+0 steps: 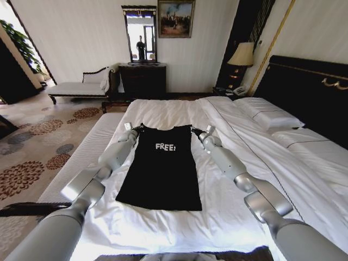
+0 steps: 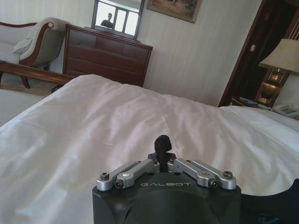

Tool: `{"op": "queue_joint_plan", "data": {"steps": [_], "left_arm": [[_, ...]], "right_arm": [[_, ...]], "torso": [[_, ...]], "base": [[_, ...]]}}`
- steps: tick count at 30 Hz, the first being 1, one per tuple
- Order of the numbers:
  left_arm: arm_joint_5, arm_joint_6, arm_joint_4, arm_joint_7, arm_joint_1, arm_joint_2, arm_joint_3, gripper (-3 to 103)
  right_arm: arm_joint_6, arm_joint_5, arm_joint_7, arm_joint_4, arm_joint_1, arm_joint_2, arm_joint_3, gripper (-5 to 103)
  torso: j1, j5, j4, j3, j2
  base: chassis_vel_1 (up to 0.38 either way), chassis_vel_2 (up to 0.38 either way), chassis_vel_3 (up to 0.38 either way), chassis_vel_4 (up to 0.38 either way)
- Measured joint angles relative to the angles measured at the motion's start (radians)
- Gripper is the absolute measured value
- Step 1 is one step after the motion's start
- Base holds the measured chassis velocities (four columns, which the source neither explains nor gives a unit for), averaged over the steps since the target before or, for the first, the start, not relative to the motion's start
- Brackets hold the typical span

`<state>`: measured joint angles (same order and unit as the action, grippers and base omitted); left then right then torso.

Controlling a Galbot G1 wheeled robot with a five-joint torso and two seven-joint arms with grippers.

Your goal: Fold the clothes on the bed.

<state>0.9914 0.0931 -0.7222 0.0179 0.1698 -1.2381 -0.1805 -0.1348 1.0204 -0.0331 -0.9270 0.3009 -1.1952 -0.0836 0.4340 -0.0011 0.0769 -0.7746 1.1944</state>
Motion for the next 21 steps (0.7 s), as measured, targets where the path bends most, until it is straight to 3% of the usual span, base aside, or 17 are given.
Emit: {"op": "queue_joint_plan", "data": {"steps": [10, 15, 17, 18, 21], "left_arm": [[-0.035, -0.033, -0.367, 0.073, 0.285, 0.119, 0.104, 2], [-0.043, -0.049, -0.450, 0.088, 0.372, 0.150, 0.125, 2], [-0.050, -0.064, -0.503, 0.093, 0.417, 0.167, 0.136, 2], [-0.072, -0.094, -0.605, 0.098, 0.499, 0.204, 0.160, 2], [-0.094, -0.125, -0.685, 0.101, 0.573, 0.239, 0.179, 2]], "right_arm": [[0.064, -0.146, -0.030, -0.219, 0.213, 0.115, -0.001, 1], [0.065, -0.152, -0.015, -0.300, 0.260, 0.136, 0.006, 1], [0.064, -0.153, -0.007, -0.346, 0.286, 0.149, 0.014, 1], [0.063, -0.161, 0.003, -0.436, 0.356, 0.183, 0.050, 1], [0.063, -0.181, 0.003, -0.499, 0.435, 0.208, 0.091, 1]], "torso": [[0.000, 0.0006, 0.0004, 0.000, 0.000], [0.000, 0.0001, -0.0001, 0.000, 0.000], [0.000, 0.0002, -0.0005, 0.000, 0.000], [0.000, 0.0003, -0.0002, 0.000, 0.000], [0.000, 0.0005, 0.0006, 0.000, 0.000]], "base": [[0.000, 0.000, 0.000, 0.000], [0.000, 0.000, 0.000, 0.000], [0.000, 0.000, 0.000, 0.000], [0.000, 0.000, 0.000, 0.000], [0.000, 0.000, 0.000, 0.000]]}}
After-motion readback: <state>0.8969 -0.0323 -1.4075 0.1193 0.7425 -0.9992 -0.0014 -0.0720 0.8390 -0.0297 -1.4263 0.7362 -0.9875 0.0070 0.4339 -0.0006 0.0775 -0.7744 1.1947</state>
